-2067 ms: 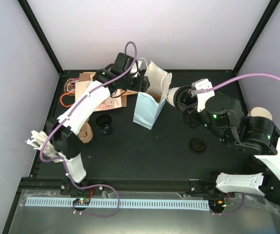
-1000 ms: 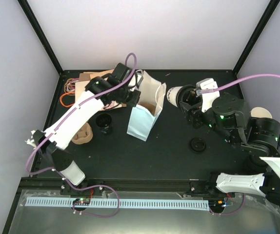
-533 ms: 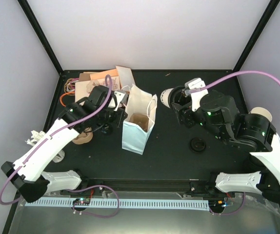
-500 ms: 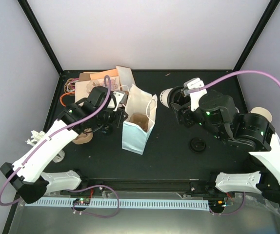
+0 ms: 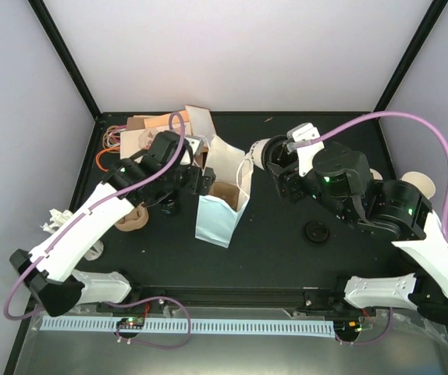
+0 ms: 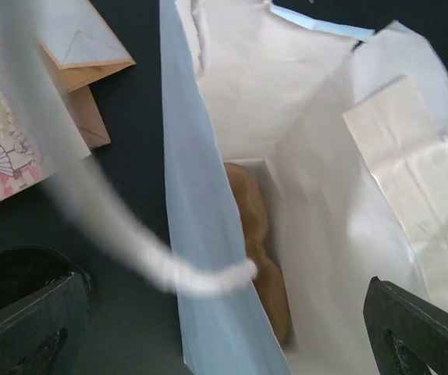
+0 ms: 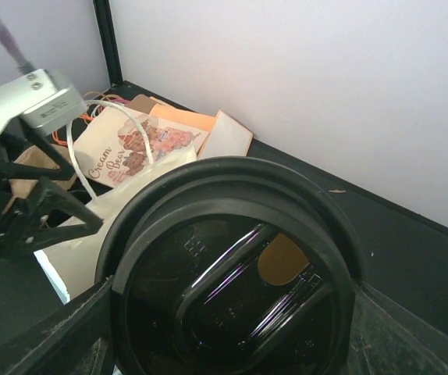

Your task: Pack the takeout coffee

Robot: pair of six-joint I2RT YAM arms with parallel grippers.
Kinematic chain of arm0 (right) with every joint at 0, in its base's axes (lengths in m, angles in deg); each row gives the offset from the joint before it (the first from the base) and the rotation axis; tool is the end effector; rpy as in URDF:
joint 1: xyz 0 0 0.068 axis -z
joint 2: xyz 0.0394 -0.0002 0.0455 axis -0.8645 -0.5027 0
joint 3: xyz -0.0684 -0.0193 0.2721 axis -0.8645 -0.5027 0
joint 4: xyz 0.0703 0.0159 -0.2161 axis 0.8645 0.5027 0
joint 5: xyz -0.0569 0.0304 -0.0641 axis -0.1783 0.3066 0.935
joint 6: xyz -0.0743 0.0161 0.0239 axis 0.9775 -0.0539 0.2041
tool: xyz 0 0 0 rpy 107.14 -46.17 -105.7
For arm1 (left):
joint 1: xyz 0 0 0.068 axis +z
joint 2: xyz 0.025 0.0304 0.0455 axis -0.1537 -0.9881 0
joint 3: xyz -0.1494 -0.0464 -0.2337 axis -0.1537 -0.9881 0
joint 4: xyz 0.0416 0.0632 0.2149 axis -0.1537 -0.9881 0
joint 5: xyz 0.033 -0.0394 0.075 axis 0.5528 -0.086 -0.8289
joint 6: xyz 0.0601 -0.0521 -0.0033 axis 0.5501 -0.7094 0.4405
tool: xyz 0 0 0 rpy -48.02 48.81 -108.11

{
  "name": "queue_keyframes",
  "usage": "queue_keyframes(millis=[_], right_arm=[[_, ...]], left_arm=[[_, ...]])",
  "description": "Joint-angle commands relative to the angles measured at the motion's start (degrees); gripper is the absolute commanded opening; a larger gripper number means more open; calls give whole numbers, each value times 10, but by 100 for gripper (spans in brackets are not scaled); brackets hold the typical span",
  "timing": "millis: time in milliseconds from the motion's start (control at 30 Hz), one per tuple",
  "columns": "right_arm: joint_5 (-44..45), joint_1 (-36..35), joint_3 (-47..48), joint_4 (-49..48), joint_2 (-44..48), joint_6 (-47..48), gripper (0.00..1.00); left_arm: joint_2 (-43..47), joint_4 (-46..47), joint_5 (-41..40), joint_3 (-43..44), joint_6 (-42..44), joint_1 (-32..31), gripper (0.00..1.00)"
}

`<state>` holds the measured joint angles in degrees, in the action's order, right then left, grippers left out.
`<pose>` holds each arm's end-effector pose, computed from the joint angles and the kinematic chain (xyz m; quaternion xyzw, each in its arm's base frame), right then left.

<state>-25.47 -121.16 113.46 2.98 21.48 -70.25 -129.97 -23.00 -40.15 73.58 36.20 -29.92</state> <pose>0.1066 0.1247 0.4668 -0.2353 0.8026 0.1198 0.5349 0.1792 -0.1406 0.3627 0.1484 0.9130 -0.1699 0.3399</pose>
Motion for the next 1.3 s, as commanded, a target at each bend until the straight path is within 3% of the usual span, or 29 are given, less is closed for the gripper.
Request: queue_keyframes(millis=[0,167,233,533,600,900,1100,1267], right_arm=[[0,2,-10,-23,13,9,67],[-3,2,-18,-26,18,9,67],[-2,2,-22,-26,20,9,67],[19,2,-21,-24,32,12,67],[21,2,-21,-22,34,12,67],[31,1,-8,-3,35,13,67],[40,2,15,15,27,18,67],[-17,2,29,13,20,37,67]], left_arm=[[-47,7,-53,38,-20,-3,99],[-84,-7,-76,70,-25,-3,98],[-97,-15,-78,84,-25,-3,91],[-133,-58,-87,122,-17,-5,12],[-126,-55,-80,120,-8,-7,2],[-65,-3,42,63,95,-13,1],[-35,-1,83,50,137,-14,2],[-10,11,85,48,186,-17,2]])
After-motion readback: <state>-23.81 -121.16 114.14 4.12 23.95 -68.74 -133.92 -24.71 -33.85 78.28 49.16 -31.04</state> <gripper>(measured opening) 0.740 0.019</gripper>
